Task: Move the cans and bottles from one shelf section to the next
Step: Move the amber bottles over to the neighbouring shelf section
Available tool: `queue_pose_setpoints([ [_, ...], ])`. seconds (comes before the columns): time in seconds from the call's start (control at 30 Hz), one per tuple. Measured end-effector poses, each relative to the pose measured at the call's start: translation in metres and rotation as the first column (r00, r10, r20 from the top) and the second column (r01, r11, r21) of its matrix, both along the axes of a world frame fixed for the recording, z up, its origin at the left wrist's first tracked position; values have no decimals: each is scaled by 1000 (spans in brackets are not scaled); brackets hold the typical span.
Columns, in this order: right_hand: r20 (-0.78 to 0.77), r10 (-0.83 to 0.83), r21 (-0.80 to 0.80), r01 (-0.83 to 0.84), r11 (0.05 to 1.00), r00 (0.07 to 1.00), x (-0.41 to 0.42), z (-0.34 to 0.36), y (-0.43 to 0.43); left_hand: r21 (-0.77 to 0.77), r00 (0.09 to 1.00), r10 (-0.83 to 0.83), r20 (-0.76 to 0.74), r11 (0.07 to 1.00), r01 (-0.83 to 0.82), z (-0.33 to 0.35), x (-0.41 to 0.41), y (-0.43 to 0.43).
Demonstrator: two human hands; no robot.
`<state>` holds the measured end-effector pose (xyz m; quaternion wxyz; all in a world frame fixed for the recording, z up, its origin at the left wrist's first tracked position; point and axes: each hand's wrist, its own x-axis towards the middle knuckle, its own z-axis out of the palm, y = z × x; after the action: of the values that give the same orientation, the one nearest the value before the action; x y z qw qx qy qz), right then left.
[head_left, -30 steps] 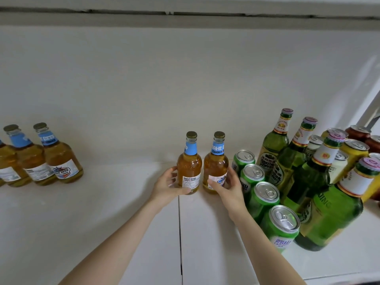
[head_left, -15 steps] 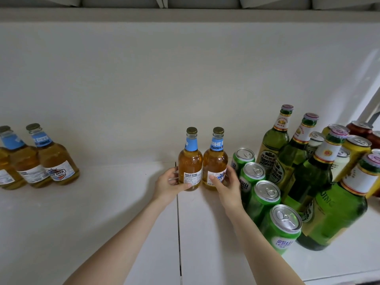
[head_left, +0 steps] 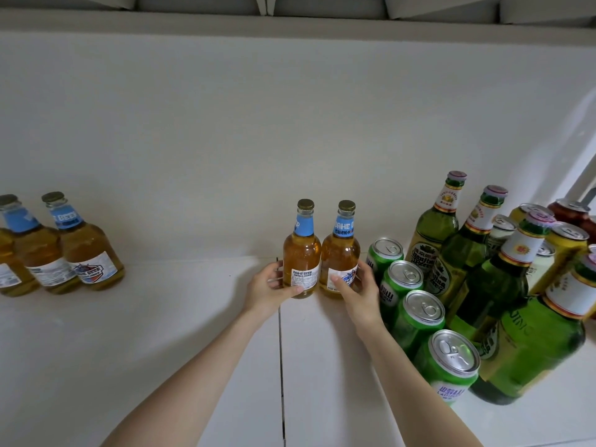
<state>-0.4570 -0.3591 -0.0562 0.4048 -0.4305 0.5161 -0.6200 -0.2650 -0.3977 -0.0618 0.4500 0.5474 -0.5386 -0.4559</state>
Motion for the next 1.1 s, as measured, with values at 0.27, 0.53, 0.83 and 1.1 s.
queue_pose_setpoints([
  [0.27, -55, -65, 73, 69, 995, 996, 6, 3, 5, 10, 984, -35, 173, 999, 34, -4, 11, 7],
  [0.53, -334, -124, 171, 190, 967, 934, 20, 13, 30, -99, 842, 45, 537, 995, 10, 1, 48, 42],
  [0.83, -859, 20, 166, 243, 956, 511, 36, 20, 83, -201, 412, 117, 903, 966, 166, 11, 86, 91],
  [1.1, -979, 146, 179, 255, 950, 144, 47, 19, 134, -176, 293, 116, 949, 966, 188, 20, 111, 140],
])
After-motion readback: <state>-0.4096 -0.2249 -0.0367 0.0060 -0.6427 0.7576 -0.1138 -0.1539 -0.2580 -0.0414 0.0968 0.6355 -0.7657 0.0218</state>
